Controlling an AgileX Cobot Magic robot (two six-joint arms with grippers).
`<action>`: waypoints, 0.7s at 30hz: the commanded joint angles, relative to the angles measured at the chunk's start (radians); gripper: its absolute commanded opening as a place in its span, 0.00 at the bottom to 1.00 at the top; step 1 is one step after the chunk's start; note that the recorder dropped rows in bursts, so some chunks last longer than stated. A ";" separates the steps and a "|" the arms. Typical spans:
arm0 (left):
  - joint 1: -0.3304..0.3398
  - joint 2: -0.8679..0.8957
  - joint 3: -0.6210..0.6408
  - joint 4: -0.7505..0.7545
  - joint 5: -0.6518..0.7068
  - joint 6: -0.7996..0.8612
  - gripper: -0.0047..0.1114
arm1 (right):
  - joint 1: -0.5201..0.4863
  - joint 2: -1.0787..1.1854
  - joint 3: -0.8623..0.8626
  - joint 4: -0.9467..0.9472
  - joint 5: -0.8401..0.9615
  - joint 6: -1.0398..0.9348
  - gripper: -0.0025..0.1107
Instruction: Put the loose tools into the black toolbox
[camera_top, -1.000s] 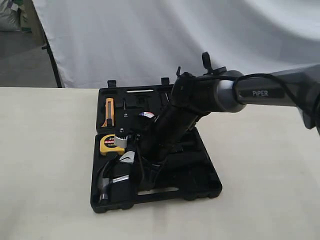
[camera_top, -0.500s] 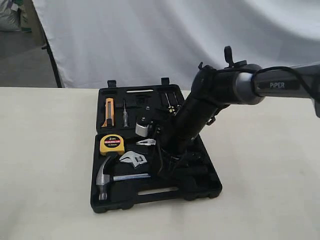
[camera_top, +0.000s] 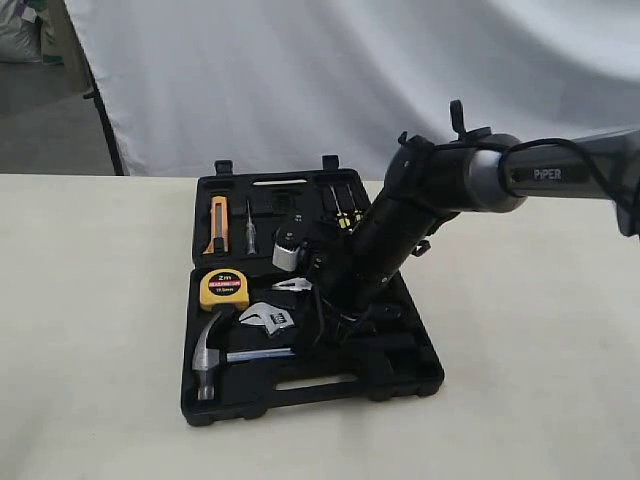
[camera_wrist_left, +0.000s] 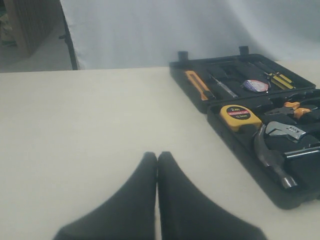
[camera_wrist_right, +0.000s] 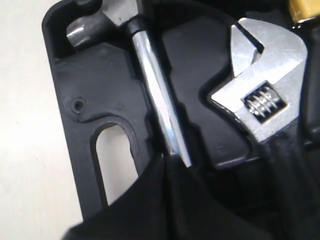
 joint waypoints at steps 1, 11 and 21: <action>-0.007 -0.001 0.003 -0.003 -0.003 -0.001 0.04 | 0.008 0.001 0.010 -0.031 -0.020 -0.006 0.02; -0.007 -0.001 0.003 -0.003 -0.003 -0.001 0.04 | 0.031 -0.041 0.010 0.004 -0.088 -0.034 0.02; -0.007 -0.001 0.003 -0.003 -0.003 -0.001 0.04 | 0.051 -0.027 0.000 0.014 -0.099 -0.035 0.02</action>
